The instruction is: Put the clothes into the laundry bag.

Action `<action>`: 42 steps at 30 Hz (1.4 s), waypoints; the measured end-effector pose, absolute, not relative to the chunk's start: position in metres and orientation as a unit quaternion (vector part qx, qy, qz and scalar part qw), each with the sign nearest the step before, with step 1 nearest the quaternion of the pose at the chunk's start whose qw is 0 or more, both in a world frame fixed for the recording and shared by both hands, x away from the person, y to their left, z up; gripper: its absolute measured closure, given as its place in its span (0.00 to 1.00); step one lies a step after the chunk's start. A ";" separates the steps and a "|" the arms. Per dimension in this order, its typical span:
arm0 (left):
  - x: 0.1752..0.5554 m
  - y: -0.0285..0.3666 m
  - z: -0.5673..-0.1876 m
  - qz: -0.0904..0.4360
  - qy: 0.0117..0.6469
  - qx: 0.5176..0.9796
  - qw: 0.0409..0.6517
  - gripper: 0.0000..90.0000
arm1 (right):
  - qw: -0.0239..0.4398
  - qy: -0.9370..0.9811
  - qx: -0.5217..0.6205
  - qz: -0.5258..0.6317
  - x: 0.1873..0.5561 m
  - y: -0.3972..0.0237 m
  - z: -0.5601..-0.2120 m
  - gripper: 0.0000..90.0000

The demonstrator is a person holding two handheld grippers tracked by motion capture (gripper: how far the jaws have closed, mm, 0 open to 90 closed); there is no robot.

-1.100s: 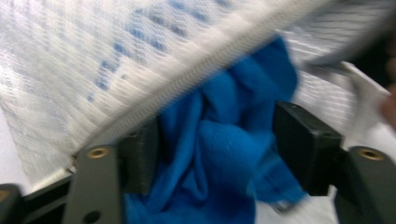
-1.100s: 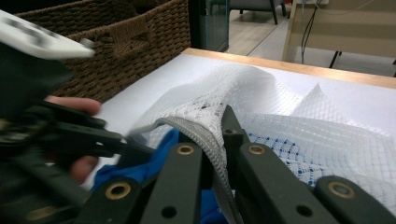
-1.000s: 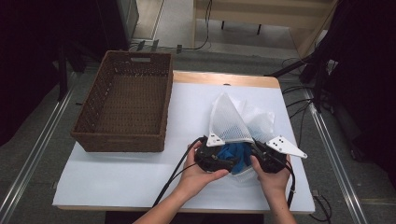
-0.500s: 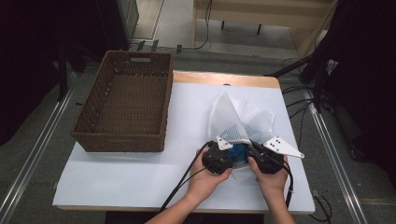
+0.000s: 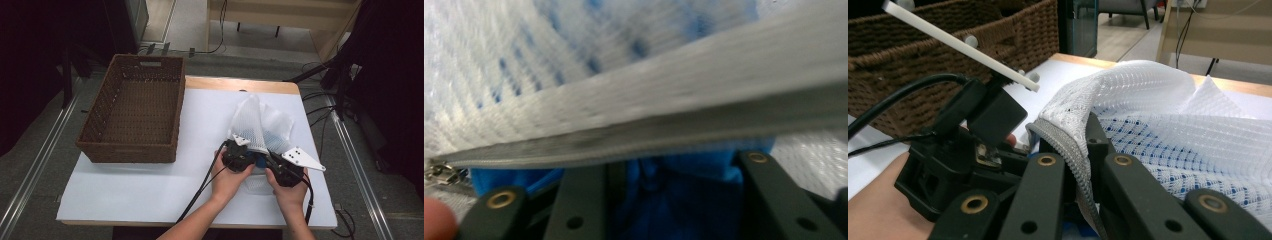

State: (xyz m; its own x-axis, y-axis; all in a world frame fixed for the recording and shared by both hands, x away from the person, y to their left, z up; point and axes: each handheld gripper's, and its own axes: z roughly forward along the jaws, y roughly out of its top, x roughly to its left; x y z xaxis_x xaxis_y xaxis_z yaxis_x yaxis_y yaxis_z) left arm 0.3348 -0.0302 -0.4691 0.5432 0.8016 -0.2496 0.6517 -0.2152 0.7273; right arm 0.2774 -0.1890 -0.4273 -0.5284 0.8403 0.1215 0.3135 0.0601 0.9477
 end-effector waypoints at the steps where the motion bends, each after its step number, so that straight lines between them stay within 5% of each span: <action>1: 0.331 -0.029 -0.467 0.079 0.450 0.783 0.423 0.56 | 0.242 0.686 0.423 0.540 0.278 -0.191 -0.429 1.00; 6: 0.311 -0.009 -0.462 0.083 0.397 0.797 0.447 0.38 | 0.239 0.681 0.438 0.536 0.282 -0.198 -0.433 1.00; 16: 0.288 0.058 -0.451 0.113 0.395 0.798 0.441 0.33 | 0.233 0.678 0.442 0.539 0.284 -0.198 -0.433 1.00; 26: 0.297 0.067 -0.469 0.144 0.478 0.796 0.342 0.51 | 0.235 0.682 0.440 0.535 0.284 -0.198 -0.435 1.00; 29: 0.296 0.065 -0.469 0.157 0.466 0.804 0.334 0.73 | 0.235 0.682 0.441 0.535 0.285 -0.199 -0.436 1.00; 31: 0.293 0.067 -0.467 0.132 0.443 0.820 0.337 0.99 | 0.235 0.683 0.441 0.533 0.285 -0.199 -0.437 1.00; 42: 0.260 0.099 -0.455 0.068 0.394 0.836 0.377 1.00 | 0.235 0.684 0.435 0.537 0.280 -0.197 -0.432 1.00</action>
